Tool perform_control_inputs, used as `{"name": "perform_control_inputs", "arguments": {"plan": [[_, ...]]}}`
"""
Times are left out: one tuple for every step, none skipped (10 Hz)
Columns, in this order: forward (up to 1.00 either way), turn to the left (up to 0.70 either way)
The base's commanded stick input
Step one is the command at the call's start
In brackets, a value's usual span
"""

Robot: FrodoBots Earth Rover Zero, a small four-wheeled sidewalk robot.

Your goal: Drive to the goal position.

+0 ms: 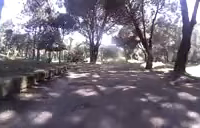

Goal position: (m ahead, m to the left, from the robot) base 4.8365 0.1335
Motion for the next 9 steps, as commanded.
{"name": "perform_control_inputs", "arguments": {"plan": [[0.85, 0.00], [0.85, 0.00], [0.85, 0.00], [0.85, 0.00], [0.85, 0.00], [0.85, 0.00], [0.85, 0.00], [0.85, 0.00], [0.85, 0.00]]}}
